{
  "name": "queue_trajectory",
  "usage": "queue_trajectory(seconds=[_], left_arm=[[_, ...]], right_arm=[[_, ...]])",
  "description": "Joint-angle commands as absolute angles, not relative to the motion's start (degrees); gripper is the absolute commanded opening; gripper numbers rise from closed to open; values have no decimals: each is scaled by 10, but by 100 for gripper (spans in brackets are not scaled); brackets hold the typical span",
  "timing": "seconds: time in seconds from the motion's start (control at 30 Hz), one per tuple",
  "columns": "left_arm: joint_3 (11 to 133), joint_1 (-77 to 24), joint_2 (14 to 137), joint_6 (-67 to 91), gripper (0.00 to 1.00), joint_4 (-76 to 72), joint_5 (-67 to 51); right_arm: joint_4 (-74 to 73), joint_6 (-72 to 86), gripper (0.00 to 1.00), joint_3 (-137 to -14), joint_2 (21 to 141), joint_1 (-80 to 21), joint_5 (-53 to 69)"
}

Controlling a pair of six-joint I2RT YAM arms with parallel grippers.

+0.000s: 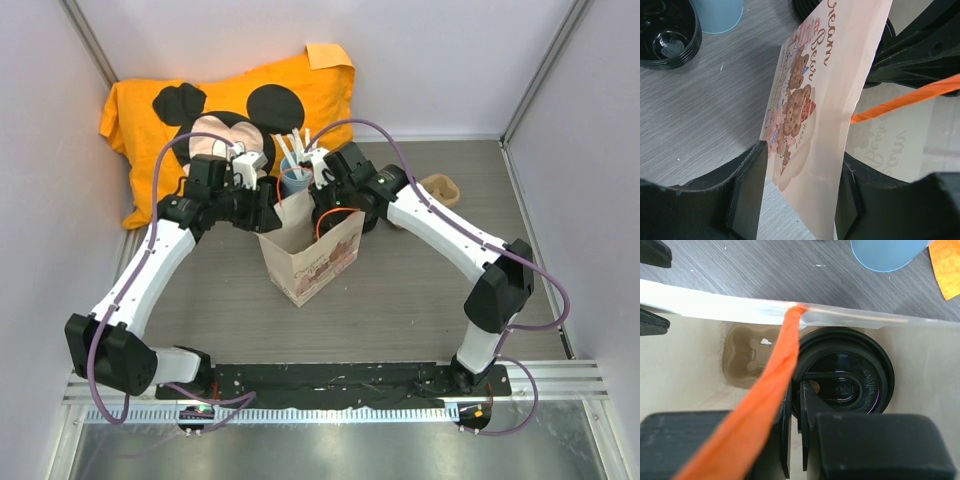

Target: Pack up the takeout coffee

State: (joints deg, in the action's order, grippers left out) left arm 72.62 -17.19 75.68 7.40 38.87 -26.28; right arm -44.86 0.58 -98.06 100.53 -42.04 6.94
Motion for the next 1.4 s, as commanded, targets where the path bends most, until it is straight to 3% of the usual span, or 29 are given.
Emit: queue_trajectory(seconds=[0.0,1.37], left_arm=[[717,-174,746,85,54,364,-238],[727,-174,727,69,52,368,-249]], right_arm=[[-407,10,1,-963,984,-422,55],[-476,-11,1,-1005,1058,-432,43]])
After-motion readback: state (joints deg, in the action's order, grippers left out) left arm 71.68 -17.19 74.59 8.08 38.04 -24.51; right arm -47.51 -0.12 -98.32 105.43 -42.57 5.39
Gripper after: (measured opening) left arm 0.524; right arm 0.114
